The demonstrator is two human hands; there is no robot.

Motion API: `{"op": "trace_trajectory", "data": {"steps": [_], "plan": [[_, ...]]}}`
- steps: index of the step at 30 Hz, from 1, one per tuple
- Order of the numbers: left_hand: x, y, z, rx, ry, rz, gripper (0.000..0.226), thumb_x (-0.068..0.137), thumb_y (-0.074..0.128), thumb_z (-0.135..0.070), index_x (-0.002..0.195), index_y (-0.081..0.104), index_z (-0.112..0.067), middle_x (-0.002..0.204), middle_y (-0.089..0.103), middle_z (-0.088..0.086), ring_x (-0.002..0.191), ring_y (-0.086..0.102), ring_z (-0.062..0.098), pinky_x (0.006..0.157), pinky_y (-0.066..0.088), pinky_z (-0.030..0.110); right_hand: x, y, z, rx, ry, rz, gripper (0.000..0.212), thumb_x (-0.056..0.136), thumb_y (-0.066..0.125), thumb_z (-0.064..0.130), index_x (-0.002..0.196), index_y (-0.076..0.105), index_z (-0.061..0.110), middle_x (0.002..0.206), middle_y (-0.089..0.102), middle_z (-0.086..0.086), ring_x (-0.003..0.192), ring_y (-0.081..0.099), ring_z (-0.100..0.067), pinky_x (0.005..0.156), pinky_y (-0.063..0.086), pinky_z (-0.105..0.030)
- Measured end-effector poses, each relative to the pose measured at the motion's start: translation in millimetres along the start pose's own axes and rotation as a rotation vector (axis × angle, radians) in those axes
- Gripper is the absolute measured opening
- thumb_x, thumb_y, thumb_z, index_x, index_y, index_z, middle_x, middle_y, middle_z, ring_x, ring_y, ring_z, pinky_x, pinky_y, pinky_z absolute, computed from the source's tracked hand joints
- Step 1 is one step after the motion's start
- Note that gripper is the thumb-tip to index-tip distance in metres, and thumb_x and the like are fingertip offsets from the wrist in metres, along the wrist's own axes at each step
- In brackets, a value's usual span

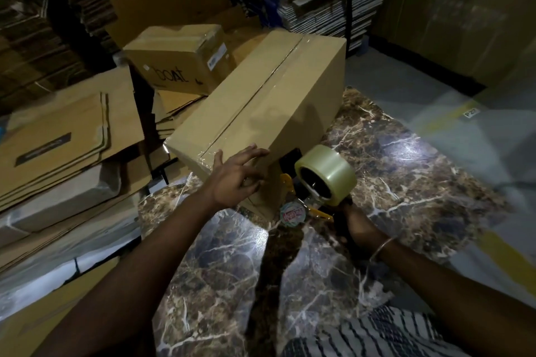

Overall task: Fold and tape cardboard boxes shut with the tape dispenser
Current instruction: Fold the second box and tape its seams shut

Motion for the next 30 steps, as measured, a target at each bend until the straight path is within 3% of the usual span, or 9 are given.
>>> {"op": "trace_trajectory", "data": {"steps": [4,7,8,14,19,26,30], "plan": [[5.2,-10.9,-8.5,0.146,0.005,0.079,0.032,0.088,0.051,-0.044,0.099,0.076,-0.028,0.161,0.026,-0.007,0.150,0.022,0.017,0.104,0.027,0.070,8.1,-17.9,9.1,-0.008,0.059,0.051,0.058,0.088,0.052,0.065,0.088,0.063,0.008,0.057,0.038,-0.012,0.040,0.025,-0.021,0.041,0.017,-0.028],[11.9,-24.7,-16.7,0.312,-0.002,0.224,0.028,0.091,0.053,-0.044,0.105,0.074,-0.032,0.163,0.012,-0.008,0.146,0.017,0.024,0.103,0.036,0.060,5.8,-25.5,17.8,0.002,0.051,0.089,0.066,0.059,0.070,0.077,0.067,0.057,0.012,0.058,0.036,-0.009,0.044,0.025,-0.020,0.041,0.020,-0.028],[14.7,-28.7,-18.9,0.352,0.002,0.257,0.027,0.091,0.053,-0.045,0.105,0.074,-0.033,0.164,0.010,-0.008,0.144,0.016,0.026,0.102,0.038,0.057,4.9,-28.3,21.1,0.001,0.055,0.109,0.066,0.055,0.072,0.077,0.062,0.055,0.013,0.058,0.037,-0.007,0.045,0.025,-0.019,0.041,0.021,-0.028],[35.5,-43.6,-27.0,0.580,0.094,0.373,0.030,0.086,0.050,-0.055,0.104,0.070,-0.043,0.158,0.017,-0.010,0.133,0.025,0.028,0.094,0.043,0.048,2.4,-44.3,37.6,0.059,0.126,0.157,0.056,0.076,0.047,0.061,0.060,0.050,0.007,0.056,0.041,-0.007,0.041,0.029,-0.018,0.047,0.024,-0.029],[52.2,-46.3,-23.0,0.658,0.190,0.459,0.038,0.080,0.051,-0.066,0.110,0.067,-0.048,0.154,0.021,-0.008,0.125,0.029,0.026,0.089,0.041,0.044,9.4,-50.0,43.3,0.126,0.105,0.237,0.069,0.055,0.075,0.068,0.064,0.051,0.004,0.060,0.043,-0.011,0.038,0.032,-0.022,0.044,0.028,-0.028],[55.3,-37.1,-10.4,0.582,0.204,0.442,0.045,0.070,0.050,-0.067,0.105,0.066,-0.045,0.160,0.013,-0.013,0.129,0.026,0.026,0.090,0.034,0.042,10.0,-49.3,54.0,0.185,0.119,0.308,0.071,0.046,0.081,0.066,0.063,0.053,0.003,0.057,0.045,-0.012,0.034,0.034,-0.021,0.042,0.035,-0.025],[54.6,-26.3,-4.6,0.476,0.165,0.328,0.059,0.076,0.061,-0.059,0.129,0.041,-0.044,0.161,0.009,-0.016,0.125,0.028,0.026,0.088,0.028,0.041,11.1,-46.6,56.7,0.193,0.136,0.323,0.070,0.043,0.083,0.065,0.061,0.054,0.003,0.057,0.045,-0.011,0.035,0.034,-0.021,0.044,0.031,-0.027]]}}
Point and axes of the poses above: each hand's wrist, its own x-axis towards the middle knuckle, its own y-axis out of the palm, z = x × y, the point moved 1 cm from there along x, towards the middle knuckle
